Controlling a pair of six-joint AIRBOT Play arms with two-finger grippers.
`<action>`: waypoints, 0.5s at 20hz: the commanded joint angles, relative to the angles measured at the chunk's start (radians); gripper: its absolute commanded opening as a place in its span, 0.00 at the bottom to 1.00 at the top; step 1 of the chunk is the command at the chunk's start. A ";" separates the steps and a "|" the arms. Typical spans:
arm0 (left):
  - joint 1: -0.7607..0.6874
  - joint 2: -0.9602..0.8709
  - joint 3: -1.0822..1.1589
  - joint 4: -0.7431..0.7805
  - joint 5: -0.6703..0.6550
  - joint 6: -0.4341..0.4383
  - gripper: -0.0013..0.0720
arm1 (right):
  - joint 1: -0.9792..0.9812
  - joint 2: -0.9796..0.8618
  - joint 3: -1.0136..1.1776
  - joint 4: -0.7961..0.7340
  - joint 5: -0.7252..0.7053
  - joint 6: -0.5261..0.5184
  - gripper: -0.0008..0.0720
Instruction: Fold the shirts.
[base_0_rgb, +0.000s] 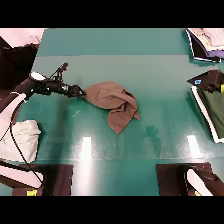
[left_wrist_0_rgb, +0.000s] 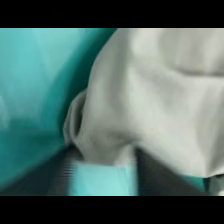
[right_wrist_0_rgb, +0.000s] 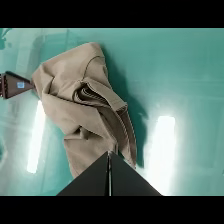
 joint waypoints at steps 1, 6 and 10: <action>0.000 -0.009 0.000 -0.056 0.016 0.016 0.20 | 0.001 0.000 0.000 0.001 0.001 0.000 0.04; 0.000 0.005 0.024 -0.056 -0.077 -0.023 0.05 | 0.016 0.001 -0.029 0.002 0.045 0.001 0.04; 0.000 0.114 0.061 -0.032 -0.151 -0.022 0.05 | 0.166 0.006 -0.267 0.005 -0.022 0.014 0.41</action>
